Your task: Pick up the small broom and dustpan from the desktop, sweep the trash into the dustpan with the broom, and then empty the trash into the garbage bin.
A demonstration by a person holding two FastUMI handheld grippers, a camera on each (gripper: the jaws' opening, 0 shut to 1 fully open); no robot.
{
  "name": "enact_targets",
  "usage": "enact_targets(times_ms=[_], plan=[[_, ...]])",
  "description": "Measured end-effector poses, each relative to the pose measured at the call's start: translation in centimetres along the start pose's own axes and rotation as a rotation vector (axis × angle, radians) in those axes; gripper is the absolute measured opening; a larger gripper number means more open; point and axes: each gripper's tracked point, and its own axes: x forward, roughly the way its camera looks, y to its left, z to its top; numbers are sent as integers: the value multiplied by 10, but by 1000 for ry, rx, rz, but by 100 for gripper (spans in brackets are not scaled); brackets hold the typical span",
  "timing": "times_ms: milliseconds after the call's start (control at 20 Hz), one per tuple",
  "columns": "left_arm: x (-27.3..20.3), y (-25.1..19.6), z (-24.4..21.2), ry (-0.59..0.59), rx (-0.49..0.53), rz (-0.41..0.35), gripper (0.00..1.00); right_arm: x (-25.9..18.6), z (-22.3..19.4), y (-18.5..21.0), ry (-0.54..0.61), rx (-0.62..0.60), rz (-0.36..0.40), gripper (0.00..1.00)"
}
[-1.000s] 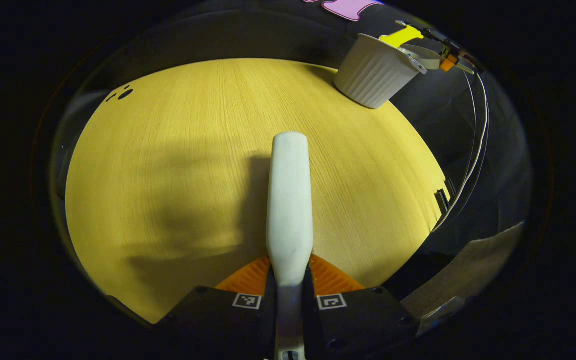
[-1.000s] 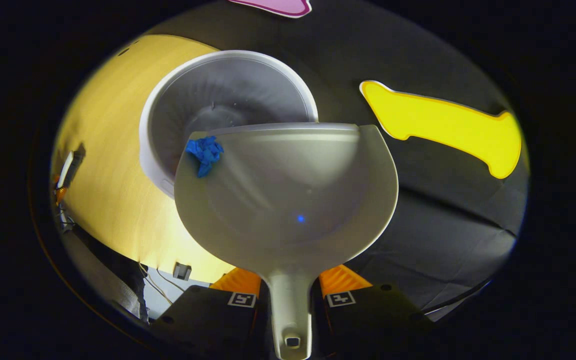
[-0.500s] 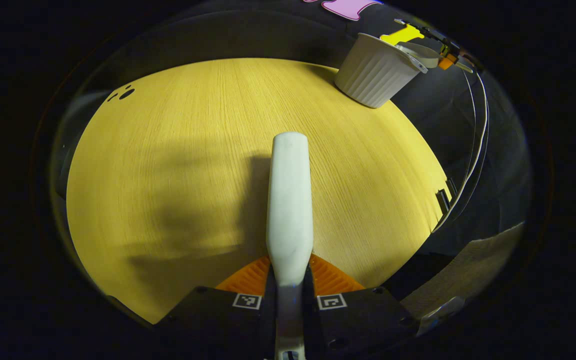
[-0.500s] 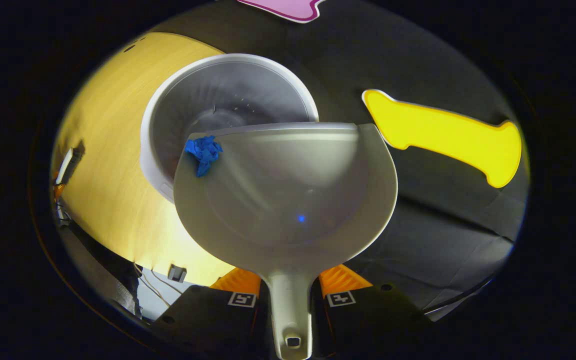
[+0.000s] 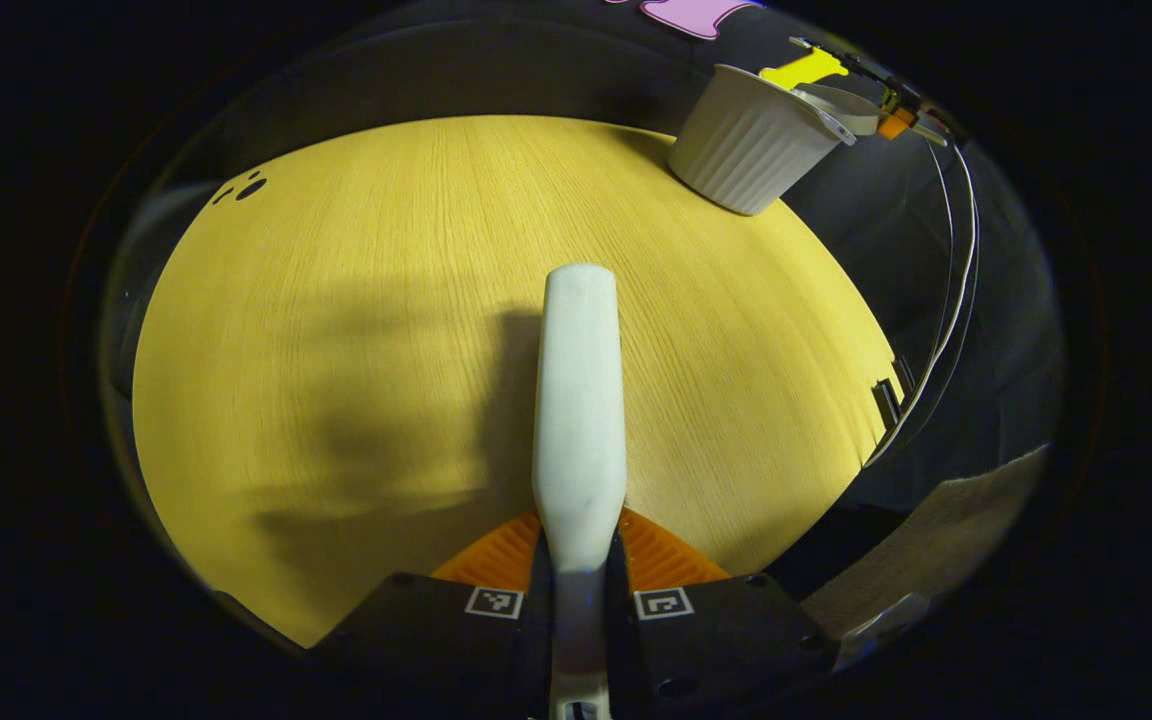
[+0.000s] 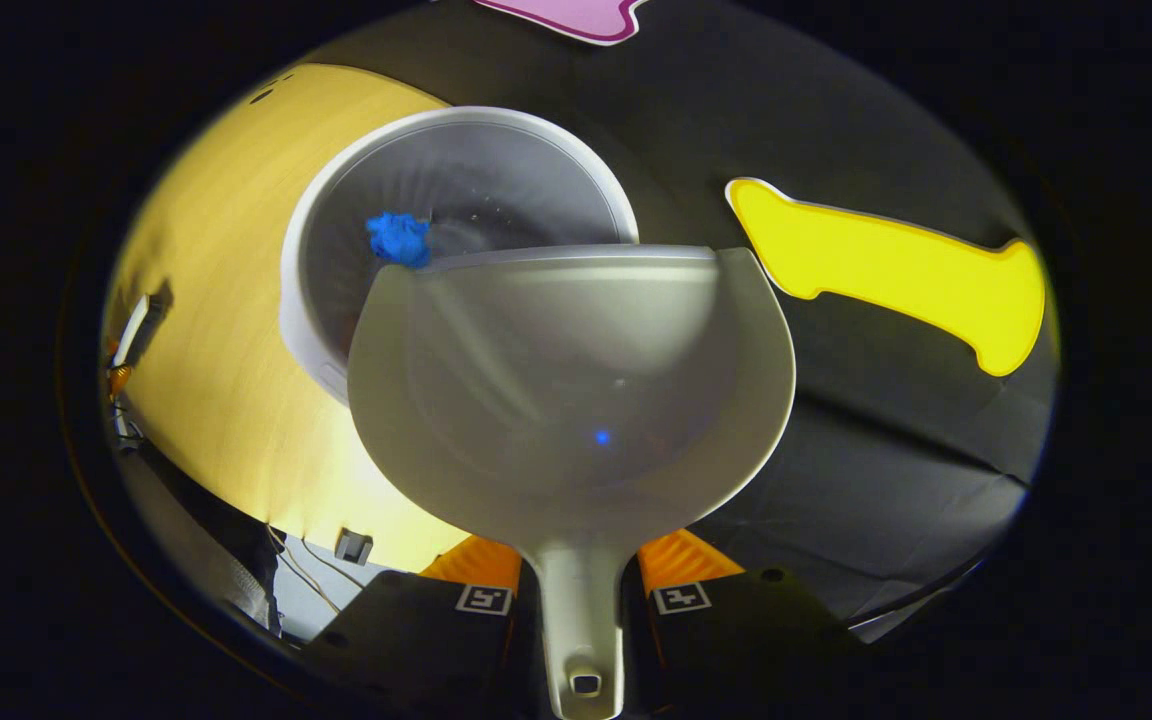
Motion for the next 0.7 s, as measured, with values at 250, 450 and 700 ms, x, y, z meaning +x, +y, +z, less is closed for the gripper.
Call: enact_targets(times_ms=[250,450,700], plan=[[-1,1,4,-12,2,12,26,-25,-1,1,-114,100,62,36],[-3,5,10,-31,3,31,26,-61,-11,-1,-247,219,94,36],[-8,16,17,-49,-2,58,26,-120,-41,27,-427,326,187,36]])
